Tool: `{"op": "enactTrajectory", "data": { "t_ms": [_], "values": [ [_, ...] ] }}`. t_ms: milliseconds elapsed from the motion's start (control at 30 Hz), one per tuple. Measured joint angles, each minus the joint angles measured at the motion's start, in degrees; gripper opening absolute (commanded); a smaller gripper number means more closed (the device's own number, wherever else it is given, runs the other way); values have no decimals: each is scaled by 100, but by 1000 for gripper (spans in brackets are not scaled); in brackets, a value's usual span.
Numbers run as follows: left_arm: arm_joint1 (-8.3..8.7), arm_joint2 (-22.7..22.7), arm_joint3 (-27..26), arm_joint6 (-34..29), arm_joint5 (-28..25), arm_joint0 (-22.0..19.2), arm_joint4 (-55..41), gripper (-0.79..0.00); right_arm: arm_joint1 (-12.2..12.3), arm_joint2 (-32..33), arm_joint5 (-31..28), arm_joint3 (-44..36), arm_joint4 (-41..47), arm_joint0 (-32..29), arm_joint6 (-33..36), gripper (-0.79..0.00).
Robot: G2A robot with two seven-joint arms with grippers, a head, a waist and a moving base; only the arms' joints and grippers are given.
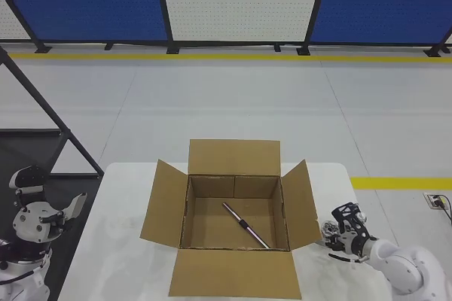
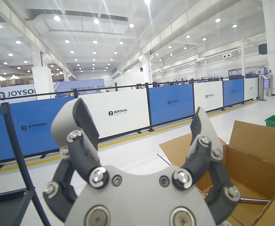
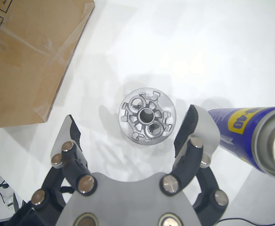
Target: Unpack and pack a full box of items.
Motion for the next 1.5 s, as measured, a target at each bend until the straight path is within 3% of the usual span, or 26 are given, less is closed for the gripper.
{"op": "enactTrajectory", "data": {
  "t_ms": [200, 233, 267, 300, 333, 433, 600, 933, 1133, 1367, 1500],
  "values": [
    [0, 0, 0, 0, 0, 0, 0, 0, 24, -119, 91, 188, 4, 117, -104, 0],
    [0, 0, 0, 0, 0, 0, 0, 0, 29, -132, 96, 206, 10, 128, -116, -58],
    [0, 0, 0, 0, 0, 0, 0, 0, 35, -146, 104, 221, 19, 138, -131, -240],
    [0, 0, 0, 0, 0, 0, 0, 0, 40, -155, 111, 228, 23, 143, -142, -283],
    [0, 0, 0, 0, 0, 0, 0, 0, 45, -163, 119, 233, 28, 146, -152, -431],
    [0, 0, 0, 0, 0, 0, 0, 0, 63, -182, 155, 235, 31, 150, -171, -517],
    [0, 0, 0, 0, 0, 0, 0, 0, 106, -142, 186, 182, 60, 102, -219, -770],
    [0, 0, 0, 0, 0, 0, 0, 0, 229, 242, 115, -587, 195, -469, -372, -785],
    [0, 0, 0, 0, 0, 0, 0, 0, 325, 1014, 95, -2102, 303, -1579, -689, -785],
    [0, 0, 0, 0, 0, 0, 0, 0, 345, 2041, -10, -4490, 255, -3130, -1265, -785],
    [0, 0, 0, 0, 0, 0, 0, 0, 337, 2238, -126, -5543, 180, -3537, -1530, -785]
  ]
}}
